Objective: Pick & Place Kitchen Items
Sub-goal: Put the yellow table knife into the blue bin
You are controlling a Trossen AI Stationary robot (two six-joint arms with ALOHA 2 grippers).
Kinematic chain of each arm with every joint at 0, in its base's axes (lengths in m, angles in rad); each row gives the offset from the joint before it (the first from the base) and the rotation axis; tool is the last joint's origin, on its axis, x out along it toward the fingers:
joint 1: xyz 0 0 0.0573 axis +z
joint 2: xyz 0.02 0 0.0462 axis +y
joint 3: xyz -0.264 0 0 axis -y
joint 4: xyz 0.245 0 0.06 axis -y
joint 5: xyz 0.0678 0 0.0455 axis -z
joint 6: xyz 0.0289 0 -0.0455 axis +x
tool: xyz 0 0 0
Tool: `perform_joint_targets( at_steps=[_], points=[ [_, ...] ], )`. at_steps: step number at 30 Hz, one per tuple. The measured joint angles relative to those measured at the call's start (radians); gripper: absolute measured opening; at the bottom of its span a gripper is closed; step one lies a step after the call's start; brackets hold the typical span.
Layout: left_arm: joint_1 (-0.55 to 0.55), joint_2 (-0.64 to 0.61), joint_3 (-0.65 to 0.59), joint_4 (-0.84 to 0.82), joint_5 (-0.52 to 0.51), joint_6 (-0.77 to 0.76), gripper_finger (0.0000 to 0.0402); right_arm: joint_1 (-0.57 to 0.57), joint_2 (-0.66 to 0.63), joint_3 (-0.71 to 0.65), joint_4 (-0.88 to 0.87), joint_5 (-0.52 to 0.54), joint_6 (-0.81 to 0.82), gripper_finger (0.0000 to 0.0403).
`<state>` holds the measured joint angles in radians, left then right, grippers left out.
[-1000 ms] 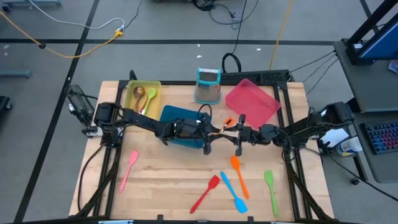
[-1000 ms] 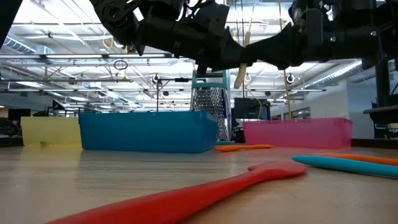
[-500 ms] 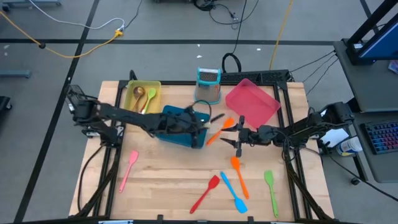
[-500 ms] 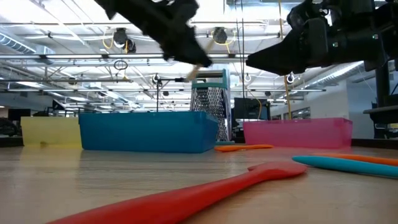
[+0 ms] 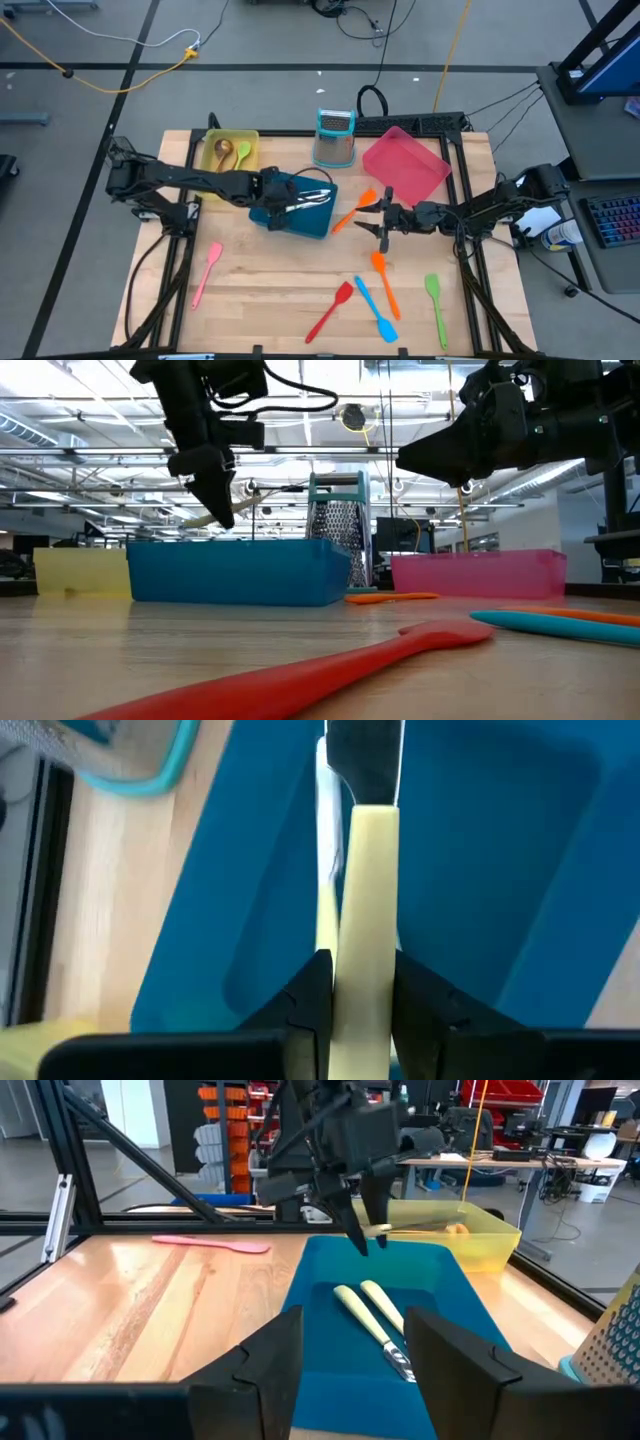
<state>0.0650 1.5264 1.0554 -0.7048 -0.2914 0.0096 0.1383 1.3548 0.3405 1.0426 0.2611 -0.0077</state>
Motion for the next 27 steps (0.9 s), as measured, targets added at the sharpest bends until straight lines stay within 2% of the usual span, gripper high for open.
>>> perform_joint_targets(
  at_steps=[7,17,23,27],
  points=[
    [0.025,0.061,0.001,-0.006,0.002,0.036,0.0072,0.000,0.000,0.000,-0.001,0.000,0.000,0.0165],
    [0.087,0.229,0.000,-0.005,0.002,0.083,0.0073,0.000,0.000,0.000,-0.008,-0.001,0.001,0.0166],
    [0.121,0.263,0.004,-0.004,0.059,0.093,0.0135,0.000,0.000,0.000,-0.009,-0.001,0.000,0.0166],
    [0.127,0.256,0.002,0.001,0.076,0.089,0.0155,0.000,0.000,0.000,-0.009,-0.001,0.001,0.0167]
  ],
)
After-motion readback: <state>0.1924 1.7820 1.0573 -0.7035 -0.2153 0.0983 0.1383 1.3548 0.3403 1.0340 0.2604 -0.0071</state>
